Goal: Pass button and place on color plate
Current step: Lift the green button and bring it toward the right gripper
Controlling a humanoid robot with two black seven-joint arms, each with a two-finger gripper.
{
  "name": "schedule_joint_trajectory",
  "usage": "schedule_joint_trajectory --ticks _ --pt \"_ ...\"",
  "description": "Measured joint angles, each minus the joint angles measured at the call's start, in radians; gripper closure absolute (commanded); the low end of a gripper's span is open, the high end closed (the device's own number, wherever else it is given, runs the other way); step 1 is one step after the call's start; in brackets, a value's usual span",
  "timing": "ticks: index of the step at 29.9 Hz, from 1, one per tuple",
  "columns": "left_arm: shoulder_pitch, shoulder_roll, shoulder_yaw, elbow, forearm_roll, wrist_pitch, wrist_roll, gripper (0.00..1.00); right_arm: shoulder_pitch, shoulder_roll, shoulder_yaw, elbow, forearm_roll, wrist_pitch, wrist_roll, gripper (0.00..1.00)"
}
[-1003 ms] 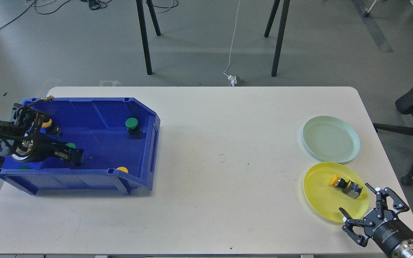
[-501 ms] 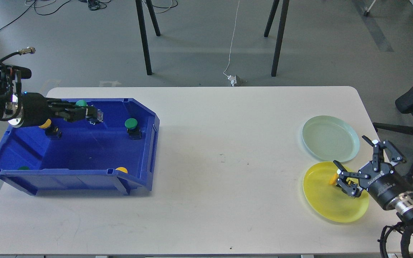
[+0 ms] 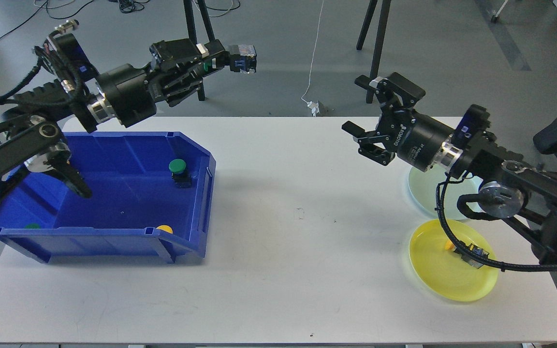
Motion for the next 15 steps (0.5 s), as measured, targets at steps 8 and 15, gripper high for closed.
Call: schedule_joint_trajectory --ticks 8,15 --pt "0.044 -0.038 0.007 0.032 0.043 0.012 0.0 0.94 0.09 0.173 -0.02 -0.14 0.012 0.002 0.0 0.0" --pt "0.065 -0.045 -0.007 0.031 0.07 0.014 0.0 0.94 0.091 0.231 -0.022 -0.148 0.012 0.002 -0.003 0.01"
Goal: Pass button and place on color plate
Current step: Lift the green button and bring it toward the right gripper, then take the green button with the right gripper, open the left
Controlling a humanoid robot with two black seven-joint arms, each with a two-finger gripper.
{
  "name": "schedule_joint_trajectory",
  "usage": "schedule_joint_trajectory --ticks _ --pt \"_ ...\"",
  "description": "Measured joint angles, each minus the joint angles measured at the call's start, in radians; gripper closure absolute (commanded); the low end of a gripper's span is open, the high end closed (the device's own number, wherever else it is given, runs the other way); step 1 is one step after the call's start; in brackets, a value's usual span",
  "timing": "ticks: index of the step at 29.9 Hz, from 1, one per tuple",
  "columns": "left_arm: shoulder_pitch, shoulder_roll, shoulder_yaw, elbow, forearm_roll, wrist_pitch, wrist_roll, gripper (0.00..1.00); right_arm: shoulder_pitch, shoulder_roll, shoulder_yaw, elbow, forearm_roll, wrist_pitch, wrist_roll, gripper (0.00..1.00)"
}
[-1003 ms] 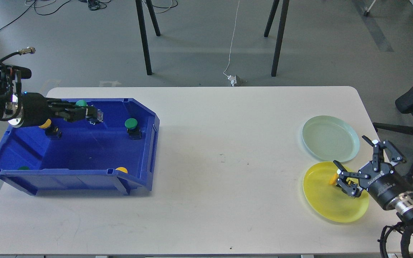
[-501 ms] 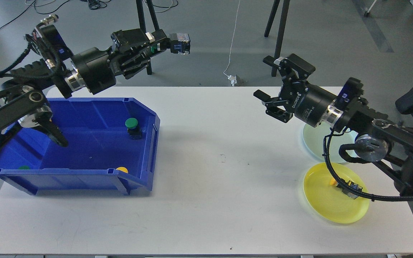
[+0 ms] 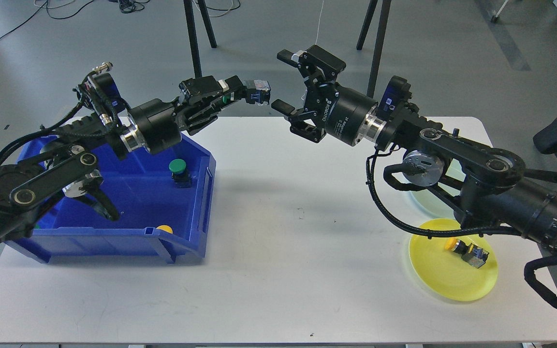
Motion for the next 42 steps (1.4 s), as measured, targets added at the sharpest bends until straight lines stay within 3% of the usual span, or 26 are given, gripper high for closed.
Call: schedule_joint_trajectory --ticks 9,14,17,22,24,27,38,40,42 --pt "0.002 -0.003 -0.001 0.0 0.0 -0.001 0.0 0.94 0.006 0.046 0.0 -0.059 0.012 -0.013 -0.007 0.04" --pt "0.002 -0.003 -0.002 0.0 0.0 -0.003 0.0 0.94 -0.002 0.053 0.001 -0.089 0.036 -0.019 -0.009 0.1" --pt "0.002 -0.003 -0.002 0.0 0.0 -0.003 0.0 0.94 -0.005 0.054 0.001 -0.091 0.038 -0.029 -0.01 0.29" --pt "0.002 -0.003 -0.002 0.0 0.001 -0.003 0.0 0.94 -0.01 0.054 0.001 -0.088 0.037 -0.026 -0.011 0.82" --pt "0.003 -0.003 -0.002 0.0 0.001 -0.003 0.0 0.94 -0.01 0.055 0.0 -0.088 0.033 -0.027 -0.01 0.85" --pt "0.004 -0.003 -0.002 0.0 0.002 -0.003 0.0 0.94 -0.01 0.065 0.0 -0.09 0.03 -0.032 -0.006 0.99" --pt "0.004 -0.003 -0.002 0.0 0.003 -0.003 -0.001 0.91 -0.006 0.072 0.0 -0.093 0.031 -0.038 -0.005 1.0" --pt "0.004 -0.003 -0.001 0.0 0.003 -0.003 -0.001 0.84 -0.006 0.072 0.001 -0.093 0.031 -0.038 -0.005 1.0" --pt "0.004 -0.003 -0.001 0.0 0.003 -0.003 0.0 0.66 -0.006 0.072 0.001 -0.093 0.031 -0.038 -0.004 1.0"
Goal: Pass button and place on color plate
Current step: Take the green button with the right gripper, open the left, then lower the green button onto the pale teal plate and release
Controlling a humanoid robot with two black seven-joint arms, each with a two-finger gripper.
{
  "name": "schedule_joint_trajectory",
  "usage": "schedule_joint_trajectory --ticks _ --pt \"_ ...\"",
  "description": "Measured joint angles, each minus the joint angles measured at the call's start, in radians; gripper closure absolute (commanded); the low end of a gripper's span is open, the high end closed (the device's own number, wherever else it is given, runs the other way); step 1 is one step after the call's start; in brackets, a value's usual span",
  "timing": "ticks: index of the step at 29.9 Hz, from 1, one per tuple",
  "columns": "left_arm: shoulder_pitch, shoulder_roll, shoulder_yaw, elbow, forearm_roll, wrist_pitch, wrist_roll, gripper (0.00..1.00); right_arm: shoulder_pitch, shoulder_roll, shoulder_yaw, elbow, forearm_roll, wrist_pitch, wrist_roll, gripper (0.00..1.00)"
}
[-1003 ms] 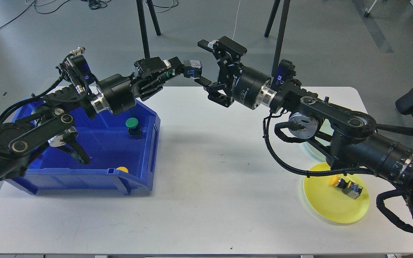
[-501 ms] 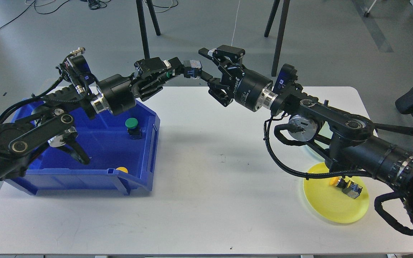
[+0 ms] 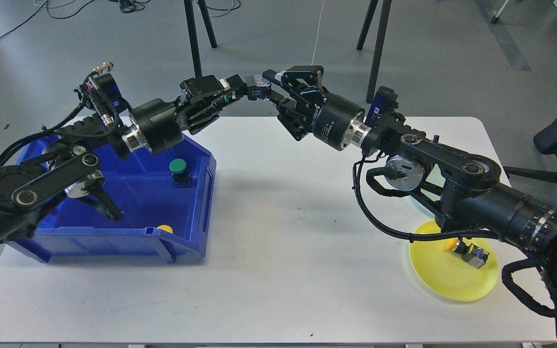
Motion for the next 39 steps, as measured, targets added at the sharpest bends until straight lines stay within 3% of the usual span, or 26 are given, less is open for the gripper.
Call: schedule_joint_trajectory --ticks 2,5,9,20,26,30,33,39 --pt "0.0 -0.001 -0.001 0.0 -0.001 0.0 0.0 0.53 0.0 0.0 0.0 0.0 0.001 0.0 0.0 1.0" --pt "0.002 -0.006 -0.014 0.001 -0.005 0.002 0.002 0.41 -0.002 0.0 0.002 0.0 0.002 0.0 0.002 1.0" --pt "0.003 -0.01 -0.028 0.001 -0.008 0.002 0.002 0.3 -0.003 0.001 0.002 0.004 0.002 0.0 0.001 1.0" --pt "0.003 -0.011 -0.031 0.0 -0.01 -0.004 0.0 0.2 -0.018 -0.02 0.031 0.013 0.008 -0.001 -0.001 1.0" --pt "0.003 -0.01 -0.032 0.001 -0.055 -0.002 0.0 0.18 -0.085 -0.161 0.08 0.012 0.006 -0.018 0.0 1.0" --pt "0.003 -0.001 -0.033 0.002 -0.12 -0.006 0.0 0.18 -0.154 -0.338 0.079 0.014 0.007 -0.115 0.0 1.0" --pt "0.002 0.001 -0.033 0.004 -0.133 -0.006 0.0 0.18 -0.239 -0.441 0.07 0.022 0.006 -0.243 -0.006 1.0" --pt "0.003 -0.004 -0.029 0.022 -0.135 -0.004 0.0 0.17 -0.436 -0.575 0.065 0.063 -0.004 -0.455 -0.008 0.99"
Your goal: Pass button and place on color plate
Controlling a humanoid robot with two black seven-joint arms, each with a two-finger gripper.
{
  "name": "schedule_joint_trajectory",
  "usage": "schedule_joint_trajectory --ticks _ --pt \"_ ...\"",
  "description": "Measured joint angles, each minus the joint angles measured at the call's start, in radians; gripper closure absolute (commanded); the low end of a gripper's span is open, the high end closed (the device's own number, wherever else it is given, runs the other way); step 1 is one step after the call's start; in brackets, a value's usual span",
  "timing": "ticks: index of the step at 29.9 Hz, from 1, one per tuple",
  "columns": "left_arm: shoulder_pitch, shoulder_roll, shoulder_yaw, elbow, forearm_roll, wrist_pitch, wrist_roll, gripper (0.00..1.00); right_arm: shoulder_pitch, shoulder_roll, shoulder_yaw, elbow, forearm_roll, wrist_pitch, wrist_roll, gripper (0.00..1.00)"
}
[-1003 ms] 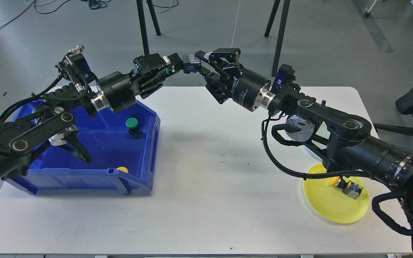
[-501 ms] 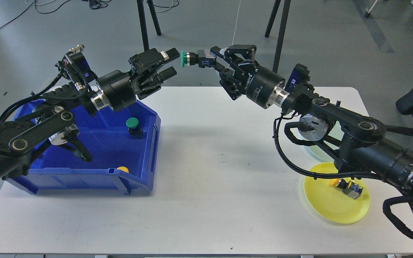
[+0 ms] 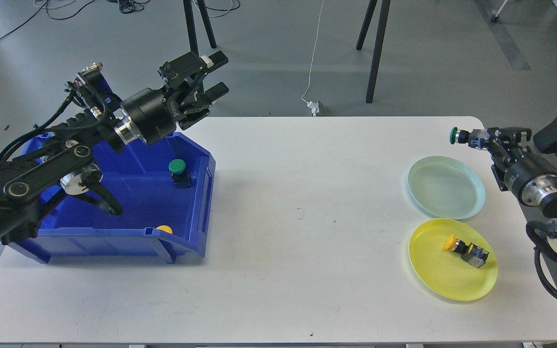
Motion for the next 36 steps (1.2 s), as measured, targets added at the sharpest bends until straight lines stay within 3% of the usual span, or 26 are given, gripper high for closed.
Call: schedule_joint_trajectory --ticks 6,11,13,16,18,19,23,27,32,36 --pt "0.017 -0.003 0.001 0.003 0.001 0.001 0.0 0.17 -0.083 -0.008 0.0 -0.038 -0.008 -0.03 0.005 0.93" --pt "0.019 -0.004 0.0 0.002 0.001 -0.002 0.0 0.17 -0.072 0.048 -0.007 -0.097 -0.024 -0.02 0.001 0.58" --pt "0.02 -0.004 0.0 0.002 0.001 -0.002 0.0 0.17 -0.055 0.08 -0.026 -0.117 -0.044 -0.017 -0.005 0.55" --pt "0.02 -0.003 0.0 0.001 0.001 -0.003 0.0 0.17 -0.04 0.119 -0.047 -0.144 -0.055 -0.016 -0.01 0.4" --pt "0.022 -0.003 -0.001 0.001 0.001 -0.003 0.0 0.17 -0.036 0.132 -0.052 -0.147 -0.056 -0.016 -0.01 0.2" --pt "0.022 -0.002 -0.001 0.001 0.001 -0.003 0.0 0.17 -0.034 0.136 -0.052 -0.145 -0.056 -0.016 -0.011 0.04" --pt "0.022 0.006 -0.002 0.0 0.0 -0.005 0.0 0.16 -0.027 0.122 -0.035 -0.092 -0.05 -0.016 -0.011 0.01" --pt "0.026 0.022 -0.028 0.0 -0.035 -0.01 0.0 0.15 -0.025 0.018 0.097 0.082 -0.044 0.008 -0.009 0.01" --pt "0.06 0.04 -0.107 0.017 -0.237 -0.109 0.0 0.11 -0.035 -0.063 0.357 0.378 -0.021 0.211 -0.009 0.01" --pt "0.077 0.046 -0.121 0.058 -0.334 -0.146 0.0 0.07 -0.005 -0.024 0.402 0.452 0.127 0.362 -0.003 0.01"
